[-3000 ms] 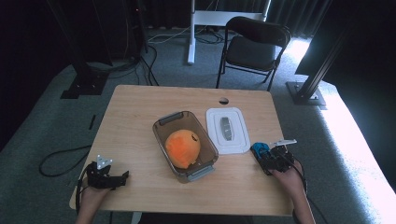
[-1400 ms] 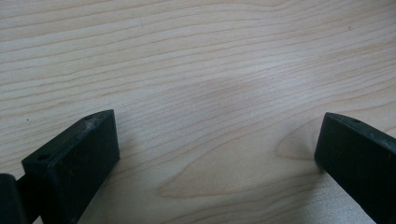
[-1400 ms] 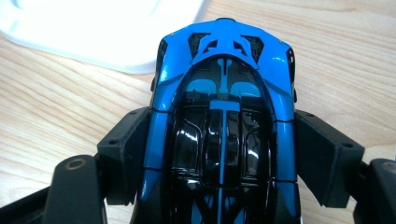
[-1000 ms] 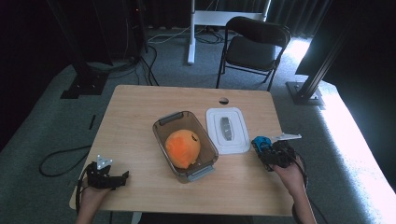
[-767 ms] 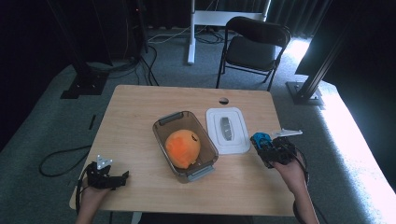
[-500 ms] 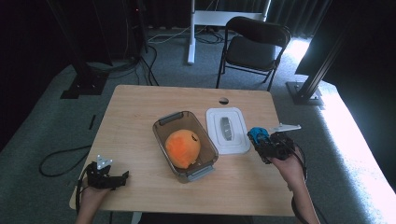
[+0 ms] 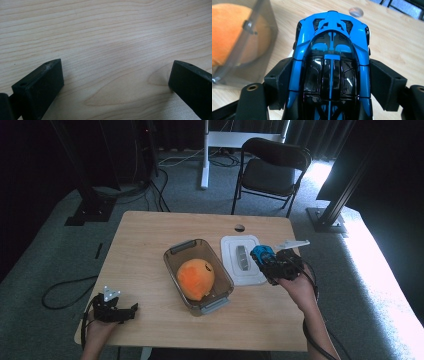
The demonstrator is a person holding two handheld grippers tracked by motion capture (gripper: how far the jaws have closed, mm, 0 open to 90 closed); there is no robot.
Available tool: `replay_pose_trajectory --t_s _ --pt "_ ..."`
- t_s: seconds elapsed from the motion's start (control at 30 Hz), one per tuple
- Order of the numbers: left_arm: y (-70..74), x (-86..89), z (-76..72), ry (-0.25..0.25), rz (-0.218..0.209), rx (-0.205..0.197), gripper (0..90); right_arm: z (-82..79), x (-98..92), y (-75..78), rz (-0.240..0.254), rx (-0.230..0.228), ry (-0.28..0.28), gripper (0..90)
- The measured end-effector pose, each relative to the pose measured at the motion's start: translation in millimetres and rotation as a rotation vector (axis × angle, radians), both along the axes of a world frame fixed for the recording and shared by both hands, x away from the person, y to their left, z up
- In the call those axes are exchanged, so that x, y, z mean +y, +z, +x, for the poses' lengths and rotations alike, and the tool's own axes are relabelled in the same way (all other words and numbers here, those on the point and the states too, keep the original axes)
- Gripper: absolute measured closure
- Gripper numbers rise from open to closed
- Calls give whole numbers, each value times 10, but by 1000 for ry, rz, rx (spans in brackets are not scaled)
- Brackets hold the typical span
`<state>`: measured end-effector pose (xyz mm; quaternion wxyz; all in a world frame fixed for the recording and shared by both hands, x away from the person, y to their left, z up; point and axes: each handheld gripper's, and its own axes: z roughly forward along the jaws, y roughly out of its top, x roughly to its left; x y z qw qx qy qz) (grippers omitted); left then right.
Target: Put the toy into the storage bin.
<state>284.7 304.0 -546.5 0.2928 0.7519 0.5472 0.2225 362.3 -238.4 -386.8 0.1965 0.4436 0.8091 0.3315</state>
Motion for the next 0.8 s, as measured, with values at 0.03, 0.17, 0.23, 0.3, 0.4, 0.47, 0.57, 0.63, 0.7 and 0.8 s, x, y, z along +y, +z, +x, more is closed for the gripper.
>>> replay_pose_trajectory --t_s 0.03,0.17,0.23,0.3,0.4,0.47,0.57,0.63,0.7,0.8 --pt "-1 -2 0 2 -3 -1 2 14 76 54 -2 0 17 252" --pt "-1 -3 0 2 -3 -1 3 31 252 162 -3 -16 48 252" --pt "-2 -3 0 3 -3 -1 3 40 329 200 0 -20 60 252" --pt "-1 -3 0 3 -4 -1 2 52 404 233 -1 -18 76 252" --pt "-1 -3 0 2 -3 -1 3 66 531 258 -2 -18 88 252" --pt "-2 -3 0 3 -3 -1 3 74 606 262 6 -9 96 252" --pt "-1 -3 0 2 -3 -1 2 74 732 255 4 -8 111 252" --pt "-1 -3 0 3 -3 -1 3 79 812 243 1 -3 125 252" --pt "-1 -3 0 2 -3 -1 2 78 893 231 2 3 137 252" --pt "-1 -3 0 2 -3 -1 2 74 1005 215 -5 7 153 252"
